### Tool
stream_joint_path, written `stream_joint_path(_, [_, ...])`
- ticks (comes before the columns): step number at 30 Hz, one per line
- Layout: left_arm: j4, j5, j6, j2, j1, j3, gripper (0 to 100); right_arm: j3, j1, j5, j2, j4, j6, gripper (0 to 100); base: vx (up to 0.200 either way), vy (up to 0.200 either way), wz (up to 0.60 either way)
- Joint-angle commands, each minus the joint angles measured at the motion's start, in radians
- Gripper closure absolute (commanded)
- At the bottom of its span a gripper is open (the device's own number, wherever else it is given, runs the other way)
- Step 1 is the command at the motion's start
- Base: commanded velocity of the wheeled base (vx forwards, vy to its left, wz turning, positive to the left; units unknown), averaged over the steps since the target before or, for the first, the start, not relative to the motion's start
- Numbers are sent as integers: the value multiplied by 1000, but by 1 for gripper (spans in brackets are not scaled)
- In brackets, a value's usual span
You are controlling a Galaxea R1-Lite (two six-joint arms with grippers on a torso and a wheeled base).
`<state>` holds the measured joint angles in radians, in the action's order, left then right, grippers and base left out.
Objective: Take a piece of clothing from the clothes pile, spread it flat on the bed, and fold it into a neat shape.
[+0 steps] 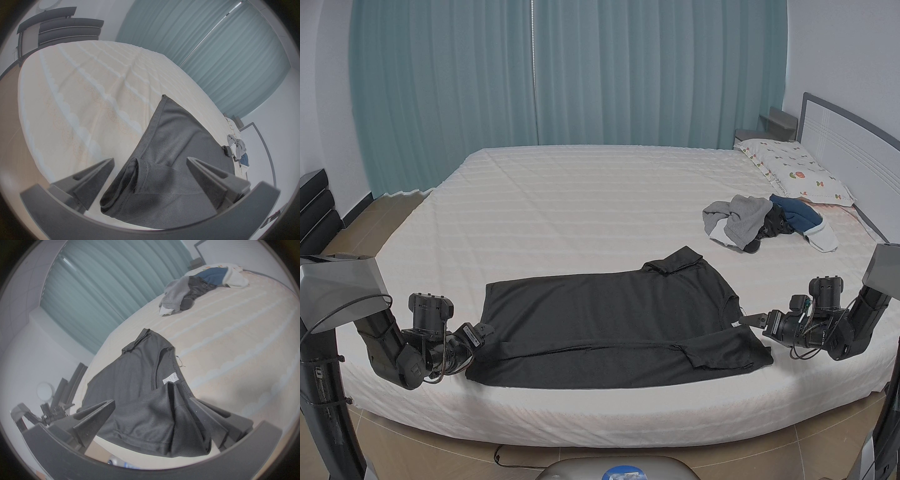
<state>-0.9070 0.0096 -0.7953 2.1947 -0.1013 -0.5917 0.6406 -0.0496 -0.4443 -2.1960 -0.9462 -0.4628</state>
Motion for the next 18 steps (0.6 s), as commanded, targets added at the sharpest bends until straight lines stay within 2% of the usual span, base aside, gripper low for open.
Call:
stream_joint_path(1, [-1,0,-7,-95,23,47,0,-84,-1,1,74,-63,-122,0,0,0,0])
stream_joint_path(2, [-1,-2,-8,-102,23,50,0,-91,-3,1,81,-69,-142,0,0,0,0])
stream_joint_path(4, [-1,-2,-30,-127,23,72,0,-121,-9,-1,99,-98,-240,0,0,0,0])
stream_joint_path(5, [-1,-2,-30,-127,23,72,0,-121,-9,-1,99,-98,-240,0,0,0,0])
stream_joint_path(7, [2,-7,-65,-135,22,84,0,-128,-12,1,104,-108,-323,0,0,0,0])
stream_joint_path(9, [0,-14,-82,-131,17,90,0,-131,-13,1,104,-108,-335,0,0,0,0])
stream_joint_path(18, [0,-19,-97,-130,6,96,0,-139,-3,-1,101,-108,-338,0,0,-200,0])
